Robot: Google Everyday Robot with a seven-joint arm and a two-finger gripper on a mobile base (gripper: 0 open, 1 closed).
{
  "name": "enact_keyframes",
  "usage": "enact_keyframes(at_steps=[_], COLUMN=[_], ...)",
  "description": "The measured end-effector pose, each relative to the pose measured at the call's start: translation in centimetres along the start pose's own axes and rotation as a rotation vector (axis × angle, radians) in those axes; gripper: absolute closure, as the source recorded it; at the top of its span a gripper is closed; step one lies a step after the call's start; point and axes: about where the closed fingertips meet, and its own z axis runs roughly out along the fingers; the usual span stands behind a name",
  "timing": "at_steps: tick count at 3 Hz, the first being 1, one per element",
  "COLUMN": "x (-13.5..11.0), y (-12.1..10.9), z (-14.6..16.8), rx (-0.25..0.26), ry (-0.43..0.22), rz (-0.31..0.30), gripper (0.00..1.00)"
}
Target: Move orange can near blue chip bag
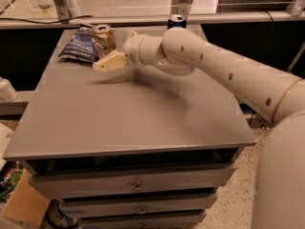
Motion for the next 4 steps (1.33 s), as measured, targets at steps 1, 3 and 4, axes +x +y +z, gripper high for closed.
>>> enact_keyframes(at_steps=[1,3,4], x=[1.7,1.3,2.1], y=[0.9,1.5,-0.3], z=[-4.3,-14.8,-18.3], rx=[0.056,0.153,0.212], ry=[-0.034,-0.122,-0.119], rz=[0.034,0.02,0.025], gripper=[0.0,0.0,0.0])
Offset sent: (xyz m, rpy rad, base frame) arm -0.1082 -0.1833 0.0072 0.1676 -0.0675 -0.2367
